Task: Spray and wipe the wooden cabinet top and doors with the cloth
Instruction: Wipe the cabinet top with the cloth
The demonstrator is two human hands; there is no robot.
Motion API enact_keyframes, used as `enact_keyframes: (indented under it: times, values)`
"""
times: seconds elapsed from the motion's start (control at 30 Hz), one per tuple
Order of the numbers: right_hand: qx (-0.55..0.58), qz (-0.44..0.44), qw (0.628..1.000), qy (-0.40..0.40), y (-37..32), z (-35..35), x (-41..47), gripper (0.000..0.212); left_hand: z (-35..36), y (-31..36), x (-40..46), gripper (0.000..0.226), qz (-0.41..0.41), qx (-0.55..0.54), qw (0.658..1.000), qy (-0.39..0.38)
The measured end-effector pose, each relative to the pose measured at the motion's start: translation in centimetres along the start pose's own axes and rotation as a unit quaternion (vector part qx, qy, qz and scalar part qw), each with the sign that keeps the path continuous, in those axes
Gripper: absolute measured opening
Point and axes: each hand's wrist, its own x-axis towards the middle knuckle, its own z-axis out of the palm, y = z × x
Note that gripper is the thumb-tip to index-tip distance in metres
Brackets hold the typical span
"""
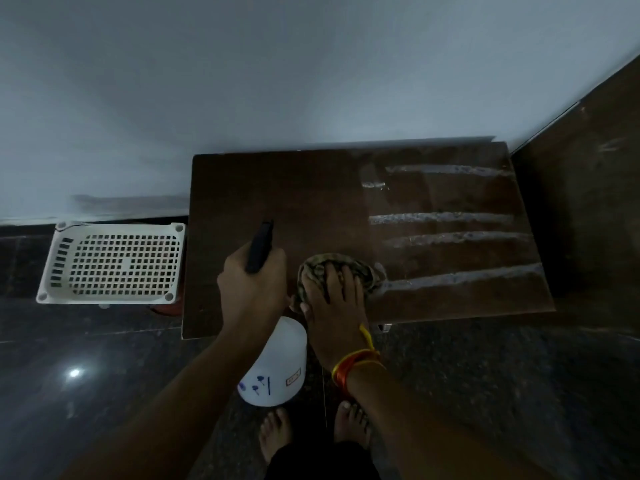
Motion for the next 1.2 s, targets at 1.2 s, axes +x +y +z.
enact_keyframes:
  times: [1.2]
  values:
    - [0.038, -0.037, 0.998, -0.021, 1.0, 0.1, -5.1, 0.055, -1.1, -2.2, -4.7, 0.014, 0.019, 0.000, 1.000, -0.011]
